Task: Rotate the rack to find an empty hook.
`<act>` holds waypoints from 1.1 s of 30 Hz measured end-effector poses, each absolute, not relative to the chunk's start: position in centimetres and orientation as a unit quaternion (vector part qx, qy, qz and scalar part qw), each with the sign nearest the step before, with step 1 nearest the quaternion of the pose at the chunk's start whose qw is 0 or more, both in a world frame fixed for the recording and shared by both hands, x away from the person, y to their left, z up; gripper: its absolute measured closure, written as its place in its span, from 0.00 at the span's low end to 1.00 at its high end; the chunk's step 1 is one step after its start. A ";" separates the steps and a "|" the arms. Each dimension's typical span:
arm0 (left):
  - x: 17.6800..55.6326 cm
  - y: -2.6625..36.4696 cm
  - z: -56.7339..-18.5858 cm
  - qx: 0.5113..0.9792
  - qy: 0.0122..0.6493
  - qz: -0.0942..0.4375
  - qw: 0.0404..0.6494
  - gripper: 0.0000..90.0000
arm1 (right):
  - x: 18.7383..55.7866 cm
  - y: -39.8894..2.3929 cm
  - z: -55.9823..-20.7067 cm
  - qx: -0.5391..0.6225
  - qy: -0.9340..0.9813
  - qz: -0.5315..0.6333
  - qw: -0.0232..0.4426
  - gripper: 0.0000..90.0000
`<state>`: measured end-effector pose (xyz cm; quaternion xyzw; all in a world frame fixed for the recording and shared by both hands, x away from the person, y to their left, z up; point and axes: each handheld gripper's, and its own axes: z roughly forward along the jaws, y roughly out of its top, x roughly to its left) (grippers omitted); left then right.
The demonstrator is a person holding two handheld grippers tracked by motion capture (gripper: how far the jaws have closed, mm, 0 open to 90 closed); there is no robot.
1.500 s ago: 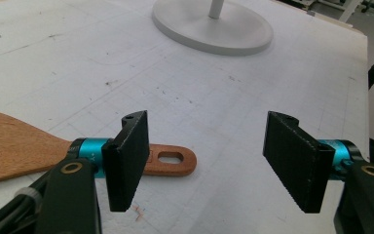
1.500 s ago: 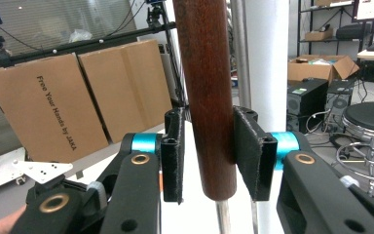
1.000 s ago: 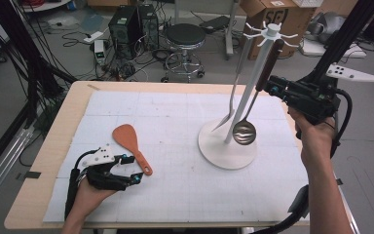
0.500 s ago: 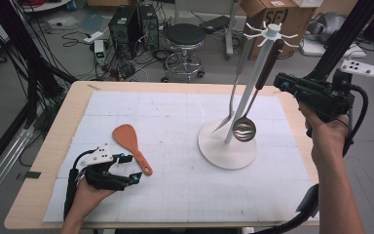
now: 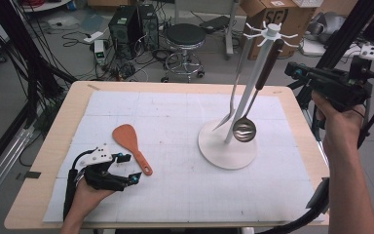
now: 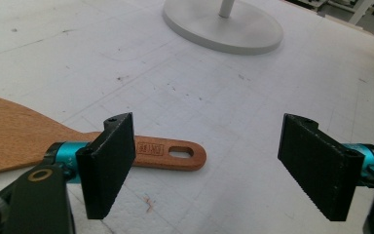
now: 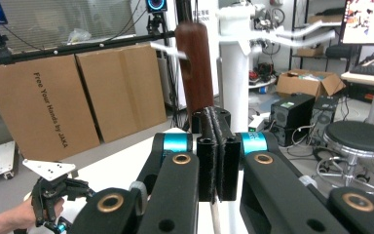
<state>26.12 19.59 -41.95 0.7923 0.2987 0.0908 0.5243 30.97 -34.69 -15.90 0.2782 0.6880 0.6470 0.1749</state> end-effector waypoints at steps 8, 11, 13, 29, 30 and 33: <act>26.1 19.5 -41.9 0.793 0.299 0.093 0.523 0.23 | 31.0 -33.8 -14.1 0.263 0.692 0.647 0.183 0.99; 26.1 19.5 -41.9 0.792 0.299 0.093 0.524 0.23 | 31.0 -33.5 -13.7 0.256 0.692 0.649 0.184 0.99; 26.1 19.5 -41.9 0.792 0.300 0.093 0.524 0.23 | 31.1 -33.3 -13.6 0.255 0.692 0.650 0.184 0.99; 26.1 19.4 -41.9 0.792 0.300 0.093 0.523 0.22 | 31.1 -31.9 -13.2 0.249 0.699 0.644 0.188 0.99; 26.1 19.4 -41.9 0.792 0.301 0.093 0.523 0.22 | 31.1 -31.8 -13.1 0.247 0.699 0.644 0.189 0.99; 26.1 19.4 -41.9 0.791 0.301 0.094 0.524 0.22 | 31.1 -31.2 -13.1 0.240 0.704 0.641 0.189 0.99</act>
